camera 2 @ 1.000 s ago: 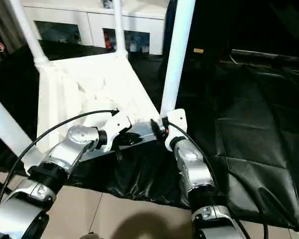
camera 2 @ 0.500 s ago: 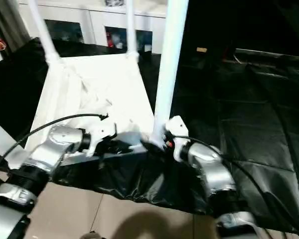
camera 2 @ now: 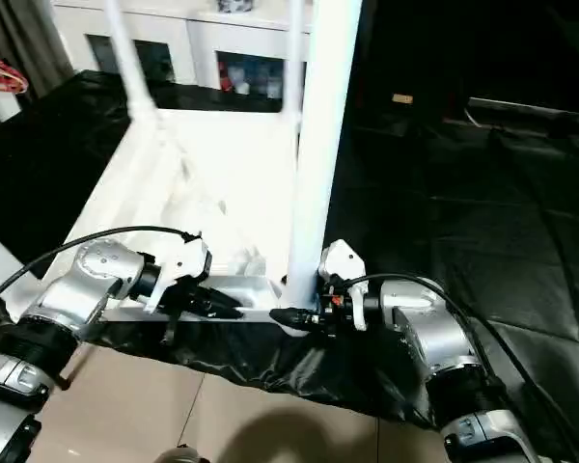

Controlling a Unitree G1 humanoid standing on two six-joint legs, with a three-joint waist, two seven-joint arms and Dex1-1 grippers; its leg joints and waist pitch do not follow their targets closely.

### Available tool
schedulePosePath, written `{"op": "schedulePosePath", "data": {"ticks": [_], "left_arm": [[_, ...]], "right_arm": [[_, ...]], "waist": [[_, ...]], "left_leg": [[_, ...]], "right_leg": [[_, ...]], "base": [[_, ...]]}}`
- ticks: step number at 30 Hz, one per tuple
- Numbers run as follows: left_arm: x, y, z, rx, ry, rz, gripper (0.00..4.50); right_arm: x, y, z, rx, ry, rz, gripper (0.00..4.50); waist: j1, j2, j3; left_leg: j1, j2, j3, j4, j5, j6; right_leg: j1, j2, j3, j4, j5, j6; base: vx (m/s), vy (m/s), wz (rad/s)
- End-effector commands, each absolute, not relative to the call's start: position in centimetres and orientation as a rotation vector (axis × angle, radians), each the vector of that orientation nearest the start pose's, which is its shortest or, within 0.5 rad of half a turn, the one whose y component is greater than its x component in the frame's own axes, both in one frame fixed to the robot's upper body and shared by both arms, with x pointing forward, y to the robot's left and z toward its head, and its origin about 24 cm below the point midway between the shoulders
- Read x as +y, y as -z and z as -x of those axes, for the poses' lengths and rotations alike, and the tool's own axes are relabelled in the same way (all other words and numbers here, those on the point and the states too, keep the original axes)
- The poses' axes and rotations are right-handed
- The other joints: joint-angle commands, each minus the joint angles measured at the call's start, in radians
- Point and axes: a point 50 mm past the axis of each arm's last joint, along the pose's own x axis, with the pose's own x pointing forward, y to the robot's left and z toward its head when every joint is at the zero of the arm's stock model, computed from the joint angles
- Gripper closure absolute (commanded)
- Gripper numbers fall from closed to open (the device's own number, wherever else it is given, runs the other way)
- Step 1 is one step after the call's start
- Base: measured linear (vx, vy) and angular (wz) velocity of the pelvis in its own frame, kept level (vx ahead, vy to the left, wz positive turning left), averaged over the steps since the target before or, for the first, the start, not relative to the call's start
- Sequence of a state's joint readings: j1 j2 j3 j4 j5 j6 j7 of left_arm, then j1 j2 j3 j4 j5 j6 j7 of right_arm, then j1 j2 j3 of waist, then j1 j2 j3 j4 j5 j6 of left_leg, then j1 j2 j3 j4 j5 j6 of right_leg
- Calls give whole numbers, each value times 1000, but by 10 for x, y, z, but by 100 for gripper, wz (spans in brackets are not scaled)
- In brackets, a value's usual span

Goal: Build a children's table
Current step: Rotate leg to tighten

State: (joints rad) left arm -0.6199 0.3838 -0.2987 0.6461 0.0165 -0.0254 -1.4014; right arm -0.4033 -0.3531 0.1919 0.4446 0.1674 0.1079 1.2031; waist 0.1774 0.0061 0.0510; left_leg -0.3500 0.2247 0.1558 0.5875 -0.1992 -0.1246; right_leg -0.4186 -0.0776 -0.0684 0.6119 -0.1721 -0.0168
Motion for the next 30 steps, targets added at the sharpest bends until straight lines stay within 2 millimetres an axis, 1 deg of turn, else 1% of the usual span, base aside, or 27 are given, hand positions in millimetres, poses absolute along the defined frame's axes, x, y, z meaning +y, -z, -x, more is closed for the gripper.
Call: {"op": "schedulePosePath", "data": {"ticks": [1,2,3,4,5,6,7,8,9,10,11,12,13,15,16,17,18,19,20,21,22,23,24,25,27,29,30], "left_arm": [[124,-72,-320,337,1532,-482,450],[123,-72,-321,322,1505,-478,450],[122,-72,-321,315,1493,-475,450],[120,-71,-322,307,1476,-462,450],[120,-71,-322,306,1473,-459,450],[113,-70,-326,294,1408,-450,450],[110,-70,-327,291,1380,-446,450],[109,-70,-327,290,1369,-447,450],[103,-69,-329,289,1329,-442,450],[100,-68,-329,290,1320,-436,450],[99,-68,-329,291,1315,-432,450],[94,-68,-329,285,1301,-428,450],[89,-67,-329,279,1291,-426,450],[79,-68,-329,268,1267,-423,450],[74,-68,-329,267,1258,-423,450],[74,-68,-329,267,1258,-423,450],[66,-68,-330,255,1215,-421,450],[62,-68,-330,253,1206,-416,450],[60,-68,-330,249,1196,-412,450],[57,-68,-329,244,1194,-404,450],[56,-69,-329,241,1195,-397,450],[55,-69,-329,239,1196,-392,450],[55,-69,-329,239,1197,-393,450],[56,-69,-329,239,1204,-395,450],[62,-67,-327,243,1232,-419,450],[66,-66,-326,247,1250,-427,450],[69,-65,-324,251,1268,-432,450]], "right_arm": [[-126,-35,-281,347,-1396,116,174],[-124,-33,-281,343,-1378,101,176],[-122,-32,-281,341,-1369,95,178],[-121,-31,-282,330,-1337,79,178],[-120,-31,-283,327,-1329,76,178],[-115,-28,-289,299,-1203,51,178],[-113,-26,-292,292,-1146,43,179],[-112,-26,-294,291,-1125,42,180],[-109,-22,-299,293,-1024,40,180],[-108,-20,-301,299,-979,35,180],[-107,-19,-302,303,-953,32,180],[-104,-17,-305,300,-909,25,180],[-101,-16,-307,302,-861,12,180],[-93,-13,-311,314,-765,-16,180],[-89,-12,-313,324,-716,-33,180],[-89,-12,-313,324,-716,-33,180],[-76,-10,-316,336,-596,-61,180],[-71,-10,-317,336,-556,-66,180],[-66,-10,-318,333,-537,-64,180],[-62,-11,-317,320,-544,-56,180],[-59,-12,-317,306,-554,-48,180],[-57,-13,-317,297,-560,-42,125],[-57,-13,-317,294,-562,-43,111],[-56,-15,-316,273,-578,-47,111],[-61,-20,-316,248,-630,-98,90],[-65,-22,-317,241,-645,-89,68],[-69,-23,-317,236,-663,-72,63]], "waist": [[-1,-6,-69],[1,1,-70],[1,-3,-70],[1,-3,-68],[2,-1,-68],[3,3,-67],[-1,0,-65],[-5,-1,-63],[-8,8,-63],[-14,3,-61],[-17,3,-61],[-22,7,-61],[-29,6,-61],[-34,4,-62],[-37,8,-62],[-38,8,-62],[-39,12,-63],[-46,23,-60],[-47,18,-61],[-49,21,-62],[-50,22,-63],[-51,22,-64],[-50,22,-65],[-51,23,-65],[-51,25,-67],[-54,25,-67],[-55,20,-68]], "left_leg": [[-6,4,15,-68,-134,52],[-7,3,14,-66,-132,51],[-6,3,15,-67,-133,50],[-6,3,15,-67,-139,48],[-6,3,15,-68,-144,45],[-6,3,13,-69,-154,38],[-4,2,13,-72,-170,23],[-4,0,12,-74,-182,16],[-1,0,11,-77,-201,4],[-3,-2,8,-81,-212,-4],[-5,-2,8,-82,-212,-7],[-2,-3,8,-81,-222,-9],[-2,-5,8,-81,-225,-7],[-4,-6,8,-80,-213,-1],[-3,-4,9,-81,-207,-2],[-4,-4,7,-82,-205,-5],[-3,-5,7,-82,-206,-6],[-4,-5,7,-83,-222,-15],[-4,-7,6,-83,-224,-21],[-2,-8,6,-84,-231,-23],[-1,-9,7,-83,-239,-17],[-1,-9,7,-83,-238,-14],[-3,-8,7,-82,-229,-6],[-4,-8,7,-82,-226,-2],[-5,-7,8,-81,-218,8],[-6,-7,7,-81,-217,13],[-8,-7,7,-80,-207,17]], "right_leg": [[65,-57,39,-56,-150,-214],[65,-58,39,-54,-145,-216],[65,-57,39,-57,-143,-214],[65,-57,39,-57,-152,-212],[64,-58,40,-58,-161,-210],[63,-59,40,-60,-182,-204],[61,-61,40,-65,-214,-196],[62,-62,39,-69,-248,-187],[60,-63,39,-77,-304,-166],[64,-62,37,-79,-337,-153],[65,-62,37,-79,-348,-148],[60,-61,37,-83,-359,-141],[60,-60,38,-83,-359,-141],[61,-59,38,-84,-348,-141],[59,-58,40,-84,-334,-144],[60,-58,39,-82,-329,-146],[60,-57,38,-82,-322,-145],[57,-56,40,-84,-319,-148],[60,-55,37,-83,-323,-146],[58,-54,38,-84,-323,-143],[58,-54,38,-85,-320,-143],[59,-52,38,-84,-310,-143],[60,-52,39,-82,-281,-150],[60,-51,39,-80,-268,-153],[62,-51,39,-76,-225,-167],[64,-51,38,-75,-209,-174],[66,-51,38,-72,-199,-179]], "base": [[0,0,0],[0,0,0],[0,0,0],[0,0,0],[0,0,0],[0,0,0],[0,0,0],[0,0,0],[0,0,0],[0,0,0],[0,0,0],[0,0,0],[0,0,0],[0,0,0],[0,0,0],[0,0,0],[0,0,0],[0,0,0],[0,0,0],[0,0,0],[0,0,0],[0,0,0],[0,0,0],[0,0,0],[0,0,0],[0,0,0],[0,0,0]]}}
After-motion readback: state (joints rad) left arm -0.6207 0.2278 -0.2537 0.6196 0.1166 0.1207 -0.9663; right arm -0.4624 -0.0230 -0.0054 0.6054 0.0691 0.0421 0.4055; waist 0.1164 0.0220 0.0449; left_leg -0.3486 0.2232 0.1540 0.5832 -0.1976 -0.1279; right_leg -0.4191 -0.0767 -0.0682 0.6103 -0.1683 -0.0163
